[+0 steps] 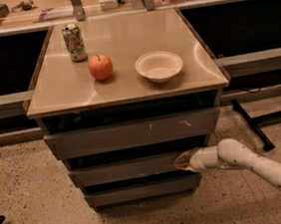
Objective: Close middle drawer
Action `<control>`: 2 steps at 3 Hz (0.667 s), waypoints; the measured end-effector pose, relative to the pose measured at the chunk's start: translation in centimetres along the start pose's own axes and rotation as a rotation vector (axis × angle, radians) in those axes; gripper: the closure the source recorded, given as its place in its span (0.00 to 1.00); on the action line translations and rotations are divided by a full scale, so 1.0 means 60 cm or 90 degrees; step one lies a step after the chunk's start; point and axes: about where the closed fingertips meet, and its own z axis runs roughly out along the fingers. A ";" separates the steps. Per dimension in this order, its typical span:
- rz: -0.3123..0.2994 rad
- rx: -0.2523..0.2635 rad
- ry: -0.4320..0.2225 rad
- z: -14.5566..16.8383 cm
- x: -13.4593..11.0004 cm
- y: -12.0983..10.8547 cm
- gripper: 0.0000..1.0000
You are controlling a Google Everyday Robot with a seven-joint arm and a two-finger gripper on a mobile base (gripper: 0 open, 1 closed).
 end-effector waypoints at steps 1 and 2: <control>0.000 0.000 0.000 0.000 0.000 0.000 1.00; 0.011 -0.057 0.012 -0.009 -0.012 0.018 1.00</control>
Offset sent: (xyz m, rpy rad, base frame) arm -0.0357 0.0001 0.0128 -0.0885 0.2115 0.0853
